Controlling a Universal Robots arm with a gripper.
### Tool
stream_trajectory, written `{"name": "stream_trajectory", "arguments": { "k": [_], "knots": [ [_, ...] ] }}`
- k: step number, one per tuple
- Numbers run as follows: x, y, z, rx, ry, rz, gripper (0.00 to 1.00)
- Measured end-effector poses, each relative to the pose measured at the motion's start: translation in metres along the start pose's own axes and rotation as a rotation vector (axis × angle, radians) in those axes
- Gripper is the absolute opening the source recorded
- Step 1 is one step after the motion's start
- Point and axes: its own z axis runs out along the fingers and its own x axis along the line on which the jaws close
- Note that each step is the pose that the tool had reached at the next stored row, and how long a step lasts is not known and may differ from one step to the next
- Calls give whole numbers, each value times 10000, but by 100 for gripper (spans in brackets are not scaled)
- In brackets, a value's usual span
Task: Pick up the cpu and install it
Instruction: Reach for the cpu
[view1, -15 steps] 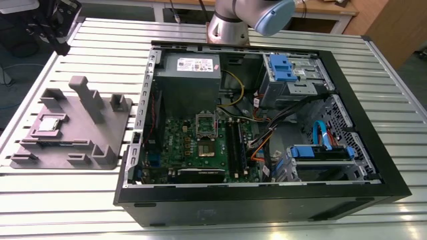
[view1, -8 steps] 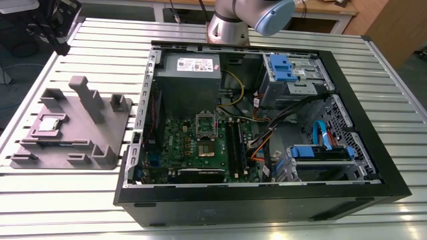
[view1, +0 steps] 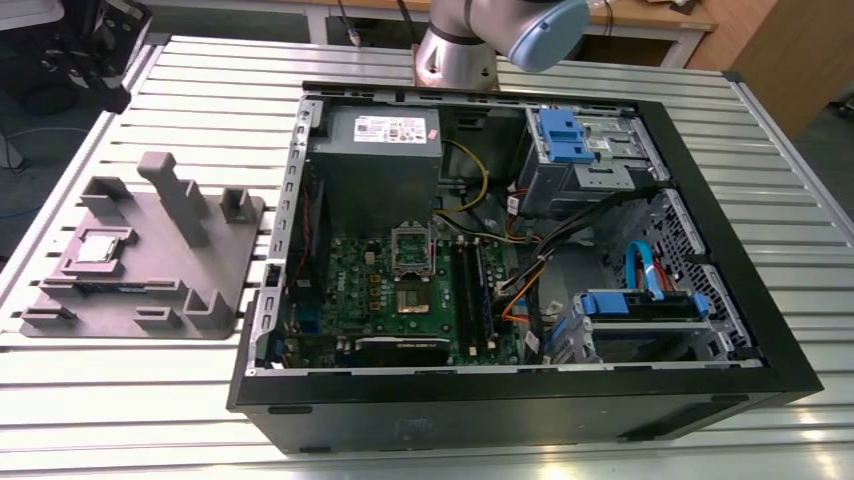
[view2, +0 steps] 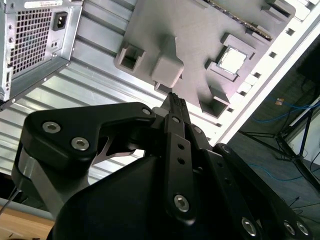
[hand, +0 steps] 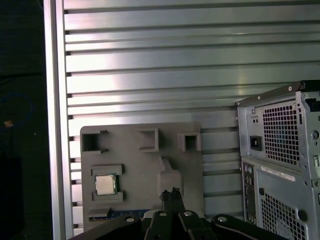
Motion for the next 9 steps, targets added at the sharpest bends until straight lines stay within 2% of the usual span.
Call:
{"name": "stream_trajectory", "arguments": {
  "k": [5, 9],
  "knots": [
    [104, -10, 39, 1, 0, 0, 11],
    [160, -16, 84, 2, -1, -1, 11]
  ]
}}
